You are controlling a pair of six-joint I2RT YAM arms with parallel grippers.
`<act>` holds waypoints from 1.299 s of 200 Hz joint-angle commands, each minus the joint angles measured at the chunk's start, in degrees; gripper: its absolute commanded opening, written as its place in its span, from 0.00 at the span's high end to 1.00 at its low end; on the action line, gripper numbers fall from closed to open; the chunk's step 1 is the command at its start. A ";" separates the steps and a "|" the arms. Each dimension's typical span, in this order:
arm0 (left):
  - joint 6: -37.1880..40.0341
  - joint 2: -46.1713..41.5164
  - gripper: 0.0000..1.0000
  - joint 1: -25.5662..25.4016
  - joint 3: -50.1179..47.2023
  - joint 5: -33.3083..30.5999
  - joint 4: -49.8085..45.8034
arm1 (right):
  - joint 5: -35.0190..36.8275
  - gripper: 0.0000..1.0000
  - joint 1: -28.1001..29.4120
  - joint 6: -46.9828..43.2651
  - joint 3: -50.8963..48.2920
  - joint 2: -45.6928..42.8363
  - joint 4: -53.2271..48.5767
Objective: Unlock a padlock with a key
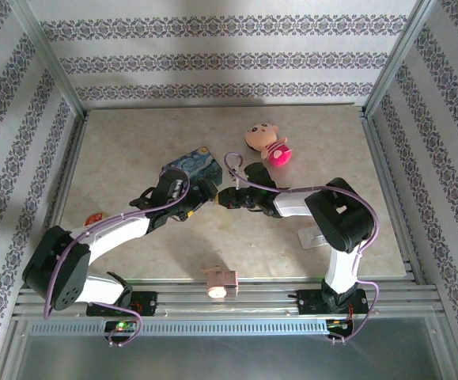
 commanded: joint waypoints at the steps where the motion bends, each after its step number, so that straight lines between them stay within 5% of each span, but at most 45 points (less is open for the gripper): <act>1: 3.29 -3.12 0.01 -0.66 0.78 -4.22 -2.54 | 2.42 0.93 1.04 -0.84 2.12 0.70 0.74; 114: 16.85 -5.63 0.01 1.54 5.28 -22.30 -15.58 | 4.20 0.75 1.19 -1.77 2.60 1.76 -1.29; 212: 26.20 0.05 0.01 9.92 10.15 -21.11 -21.01 | 8.71 0.51 2.30 -6.51 5.76 -0.49 -10.11; 260: 27.29 8.92 0.01 10.96 15.97 -21.11 -23.00 | 19.69 0.38 6.33 -14.36 13.01 1.35 -23.00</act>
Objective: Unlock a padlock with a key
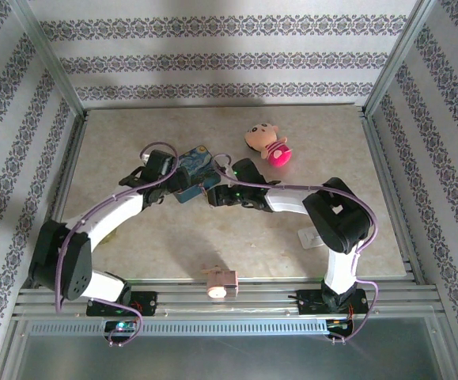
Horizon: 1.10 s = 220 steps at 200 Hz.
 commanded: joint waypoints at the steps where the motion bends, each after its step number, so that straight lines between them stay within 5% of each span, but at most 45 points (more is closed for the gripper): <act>1: 2.03 3.57 0.01 1.03 3.10 -0.19 -3.55 | 7.92 0.38 2.31 -6.24 4.27 0.70 -8.55; 160: 1.28 12.26 0.01 2.04 7.02 0.74 -4.79 | 22.05 0.30 7.55 -16.18 16.46 9.21 -21.08; 220: 0.75 10.94 0.01 2.04 5.47 0.83 -4.79 | 24.05 0.50 7.99 -13.61 17.75 11.10 -21.36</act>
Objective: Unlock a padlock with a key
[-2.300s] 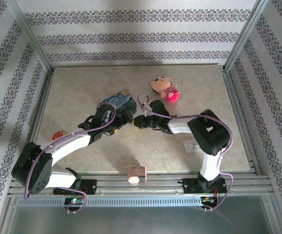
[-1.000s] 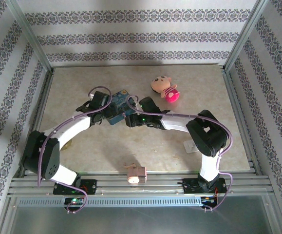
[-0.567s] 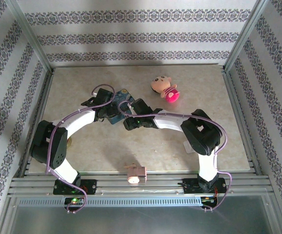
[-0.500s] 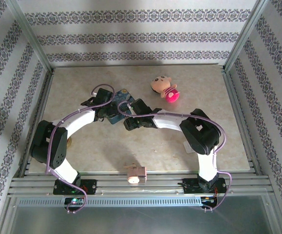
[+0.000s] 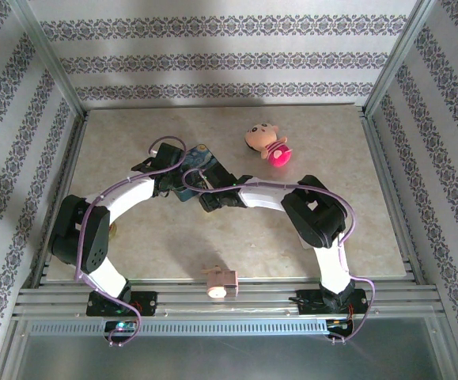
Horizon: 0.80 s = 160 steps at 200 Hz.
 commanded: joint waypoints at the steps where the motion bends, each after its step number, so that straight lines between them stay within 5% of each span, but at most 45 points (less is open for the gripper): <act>1: 0.01 -0.04 0.01 0.99 -1.37 -0.31 -2.78 | 1.97 0.50 0.54 0.94 1.51 1.45 -1.28; 22: -0.12 -0.44 0.01 0.94 -1.60 -0.19 -2.70 | 1.97 0.69 0.62 2.10 1.19 1.70 -1.05; 77: -0.50 -1.18 0.01 0.94 -2.27 0.30 -2.34 | 0.05 0.90 0.45 6.40 -0.55 1.12 1.34; 113: -1.03 -1.88 0.01 0.96 -3.14 1.20 -1.56 | -4.99 0.99 -0.13 11.27 -1.83 0.37 4.84; 160: -1.75 -2.59 0.01 0.95 -4.55 2.62 -0.28 | -9.05 1.00 -0.89 16.60 -3.04 -0.29 8.34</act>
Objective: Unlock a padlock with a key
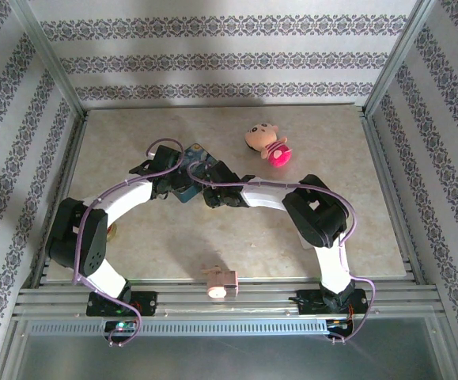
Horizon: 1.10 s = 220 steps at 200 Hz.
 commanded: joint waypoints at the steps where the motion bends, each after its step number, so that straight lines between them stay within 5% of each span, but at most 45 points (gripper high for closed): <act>1: -0.31 -0.80 0.01 0.62 -2.01 1.71 -1.80 | -6.13 1.00 0.08 4.71 -1.50 0.02 4.64; 220: -0.09 -1.15 0.01 0.57 -3.90 4.92 0.10 | -15.40 1.00 -3.24 22.65 -4.41 1.33 17.75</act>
